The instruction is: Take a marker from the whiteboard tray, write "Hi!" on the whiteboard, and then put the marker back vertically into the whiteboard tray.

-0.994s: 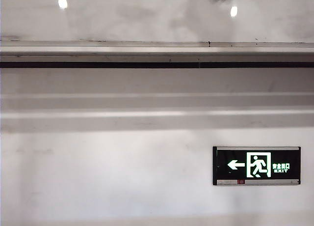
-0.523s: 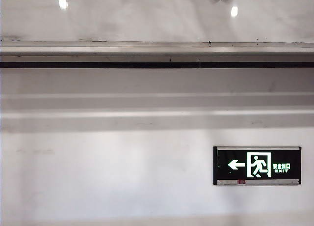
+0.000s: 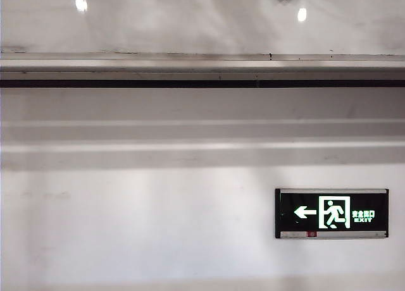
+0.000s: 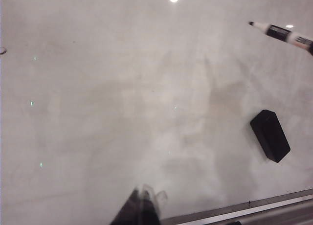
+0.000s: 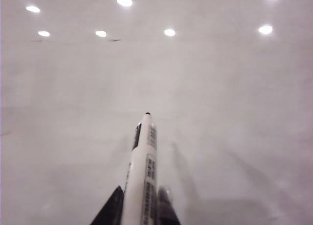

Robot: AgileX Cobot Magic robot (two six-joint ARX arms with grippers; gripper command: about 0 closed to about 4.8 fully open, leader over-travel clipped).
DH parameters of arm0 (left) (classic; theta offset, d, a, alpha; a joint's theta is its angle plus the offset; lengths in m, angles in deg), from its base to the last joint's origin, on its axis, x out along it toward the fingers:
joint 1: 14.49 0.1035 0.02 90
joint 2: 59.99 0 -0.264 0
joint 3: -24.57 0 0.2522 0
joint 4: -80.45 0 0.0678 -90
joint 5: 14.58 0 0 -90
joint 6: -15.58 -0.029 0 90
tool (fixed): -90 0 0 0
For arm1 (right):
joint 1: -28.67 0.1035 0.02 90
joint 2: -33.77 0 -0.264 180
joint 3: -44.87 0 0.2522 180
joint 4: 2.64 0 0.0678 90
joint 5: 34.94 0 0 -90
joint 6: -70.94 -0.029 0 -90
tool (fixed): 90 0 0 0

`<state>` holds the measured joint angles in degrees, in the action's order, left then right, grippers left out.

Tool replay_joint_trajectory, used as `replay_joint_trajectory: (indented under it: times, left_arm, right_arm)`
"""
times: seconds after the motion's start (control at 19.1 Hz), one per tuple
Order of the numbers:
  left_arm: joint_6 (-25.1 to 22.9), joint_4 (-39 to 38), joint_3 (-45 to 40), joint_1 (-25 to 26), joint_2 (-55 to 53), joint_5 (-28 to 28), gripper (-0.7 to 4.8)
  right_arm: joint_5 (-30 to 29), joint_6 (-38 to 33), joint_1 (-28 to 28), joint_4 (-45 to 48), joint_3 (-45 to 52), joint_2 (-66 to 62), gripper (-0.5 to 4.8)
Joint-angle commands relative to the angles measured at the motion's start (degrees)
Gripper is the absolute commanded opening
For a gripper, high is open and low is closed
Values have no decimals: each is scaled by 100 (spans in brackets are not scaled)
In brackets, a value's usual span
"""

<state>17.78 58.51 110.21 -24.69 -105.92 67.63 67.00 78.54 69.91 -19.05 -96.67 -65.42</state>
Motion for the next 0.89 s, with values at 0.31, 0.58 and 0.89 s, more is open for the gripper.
replay_joint_trajectory:
  times: [0.31,0.58,0.89]
  left_arm:
    - [4,55,22,0,15,-304,-6]
    - [-24,52,22,0,15,-229,-6]
    - [-22,57,22,0,20,-234,-6]
  right_arm:
    - [490,125,68,-1182,-1856,-938,-3]
    - [619,155,61,-1478,-1969,-984,-3]
    - [896,192,76,-1305,-1967,-1425,-3]
